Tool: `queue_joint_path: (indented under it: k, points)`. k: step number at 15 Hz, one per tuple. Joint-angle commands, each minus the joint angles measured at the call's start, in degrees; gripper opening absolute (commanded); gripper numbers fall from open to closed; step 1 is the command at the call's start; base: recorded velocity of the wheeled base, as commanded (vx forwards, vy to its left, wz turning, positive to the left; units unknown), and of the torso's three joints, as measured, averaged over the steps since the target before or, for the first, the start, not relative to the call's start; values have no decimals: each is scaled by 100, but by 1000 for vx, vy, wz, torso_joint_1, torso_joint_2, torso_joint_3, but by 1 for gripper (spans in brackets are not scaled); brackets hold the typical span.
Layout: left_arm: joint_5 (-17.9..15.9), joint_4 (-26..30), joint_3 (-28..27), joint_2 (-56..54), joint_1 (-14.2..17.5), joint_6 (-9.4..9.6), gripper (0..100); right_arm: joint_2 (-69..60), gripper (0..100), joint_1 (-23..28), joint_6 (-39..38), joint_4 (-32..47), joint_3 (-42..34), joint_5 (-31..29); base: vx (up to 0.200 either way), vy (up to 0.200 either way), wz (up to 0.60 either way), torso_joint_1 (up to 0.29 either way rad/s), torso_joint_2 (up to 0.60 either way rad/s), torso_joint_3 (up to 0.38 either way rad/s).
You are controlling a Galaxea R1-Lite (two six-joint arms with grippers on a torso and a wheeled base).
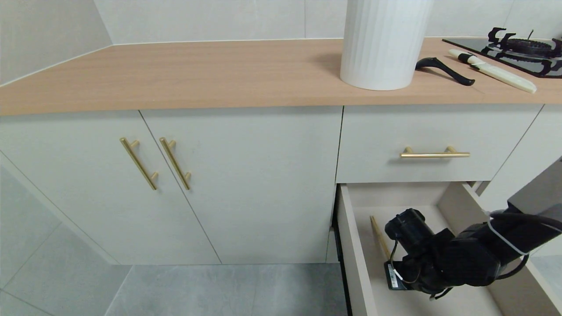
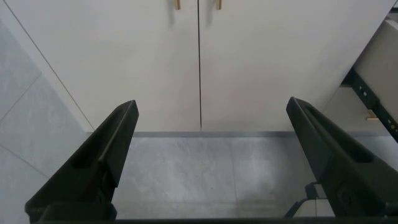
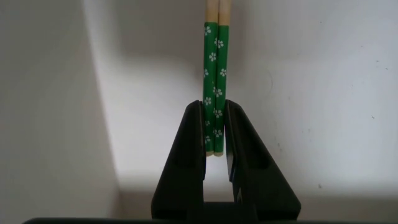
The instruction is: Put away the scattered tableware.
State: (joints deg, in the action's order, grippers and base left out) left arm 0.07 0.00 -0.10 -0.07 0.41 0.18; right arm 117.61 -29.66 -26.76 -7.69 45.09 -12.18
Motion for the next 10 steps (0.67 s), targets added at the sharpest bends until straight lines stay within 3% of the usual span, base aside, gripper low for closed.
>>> queue_joint_path:
  k: [1, 8, 9, 10]
  points:
    - [1, 0, 1, 7, 2, -1, 100, 297, 0, 4, 4, -83, -53, -48, 0, 0, 0, 0, 0, 0]
    - [1, 0, 1, 7, 2, -1, 100, 323, 0, 4, 4, -277, -124, -83, 0, 0, 0, 0, 0, 0]
    - [1, 0, 1, 7, 2, -1, 100, 315, 100, 4, 4, -277, -124, -83, 0, 0, 0, 0, 0, 0]
    - [1, 0, 1, 7, 2, -1, 100, 306, 100, 4, 4, -277, -124, -74, 0, 0, 0, 0, 0, 0]
